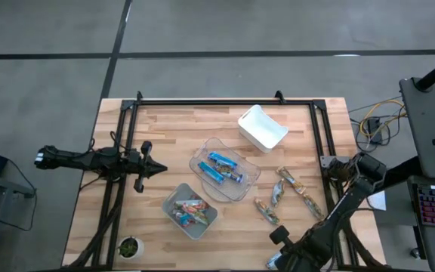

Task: Pick and place Granola Bars by type
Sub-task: Put the yellow granola bar into the white bin

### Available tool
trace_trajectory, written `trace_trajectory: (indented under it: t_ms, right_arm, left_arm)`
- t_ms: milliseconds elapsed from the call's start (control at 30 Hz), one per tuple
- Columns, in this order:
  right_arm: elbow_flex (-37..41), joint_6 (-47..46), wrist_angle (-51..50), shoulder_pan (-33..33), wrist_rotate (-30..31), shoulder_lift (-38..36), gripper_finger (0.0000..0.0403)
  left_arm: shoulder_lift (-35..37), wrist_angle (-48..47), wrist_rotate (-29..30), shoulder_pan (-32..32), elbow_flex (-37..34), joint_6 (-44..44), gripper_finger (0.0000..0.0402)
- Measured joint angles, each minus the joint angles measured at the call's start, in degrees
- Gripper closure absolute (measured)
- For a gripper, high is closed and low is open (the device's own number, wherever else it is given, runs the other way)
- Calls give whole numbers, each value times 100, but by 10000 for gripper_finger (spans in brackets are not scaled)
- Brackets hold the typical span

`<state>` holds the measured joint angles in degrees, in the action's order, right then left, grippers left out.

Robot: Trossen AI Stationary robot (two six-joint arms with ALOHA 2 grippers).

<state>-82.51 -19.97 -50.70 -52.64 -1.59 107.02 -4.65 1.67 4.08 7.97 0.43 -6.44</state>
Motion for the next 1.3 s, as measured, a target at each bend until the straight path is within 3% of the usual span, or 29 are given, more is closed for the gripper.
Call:
trace_trajectory:
  t_ms: [267,767,1300]
  right_arm:
    - [422,-97,668,-38,-447,0,382]
    - [773,-367,1113,-39,-361,0,245]
    - [1119,-668,1456,-37,-233,0,154]
  left_arm:
    - [-2,0,1,1,-1,0,401]
    - [-1,0,0,0,0,0,401]
    - [0,0,1,0,0,0,401]
